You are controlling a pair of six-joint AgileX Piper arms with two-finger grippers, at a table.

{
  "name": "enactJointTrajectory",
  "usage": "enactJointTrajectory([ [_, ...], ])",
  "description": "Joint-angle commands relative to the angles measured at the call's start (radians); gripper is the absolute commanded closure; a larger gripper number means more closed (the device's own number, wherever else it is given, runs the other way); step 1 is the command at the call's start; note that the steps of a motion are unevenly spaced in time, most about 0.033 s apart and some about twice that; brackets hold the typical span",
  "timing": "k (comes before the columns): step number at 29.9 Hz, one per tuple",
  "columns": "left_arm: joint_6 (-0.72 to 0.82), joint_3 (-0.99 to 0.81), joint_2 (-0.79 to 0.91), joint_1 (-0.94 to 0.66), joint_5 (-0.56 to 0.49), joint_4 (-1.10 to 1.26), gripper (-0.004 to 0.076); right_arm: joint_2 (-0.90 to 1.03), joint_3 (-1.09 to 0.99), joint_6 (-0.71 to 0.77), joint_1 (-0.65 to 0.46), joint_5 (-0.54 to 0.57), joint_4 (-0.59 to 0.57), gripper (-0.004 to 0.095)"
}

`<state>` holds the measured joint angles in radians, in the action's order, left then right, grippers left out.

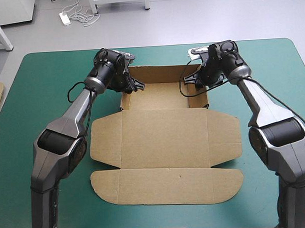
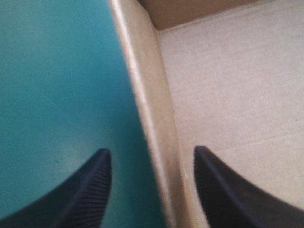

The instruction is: Fold the box

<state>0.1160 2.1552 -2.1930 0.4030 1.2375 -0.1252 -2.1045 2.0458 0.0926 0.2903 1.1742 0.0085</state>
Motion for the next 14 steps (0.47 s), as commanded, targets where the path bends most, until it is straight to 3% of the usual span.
enactJointTrajectory([
  [1,-0.004,0.055,0.101,0.0,0.054,-0.017,0.0104,0.061,0.067,-0.003,-0.004,-0.003,0.014,0.0339],
  [3,-0.006,0.066,0.122,0.0,0.054,-0.017,0.0074,0.061,0.091,-0.002,-0.004,0.02,0.019,0.034],
  [14,-0.053,0.041,0.332,0.009,0.054,0.048,0.0113,0.21,0.108,-0.016,-0.004,0.07,-0.056,0.0341],
])
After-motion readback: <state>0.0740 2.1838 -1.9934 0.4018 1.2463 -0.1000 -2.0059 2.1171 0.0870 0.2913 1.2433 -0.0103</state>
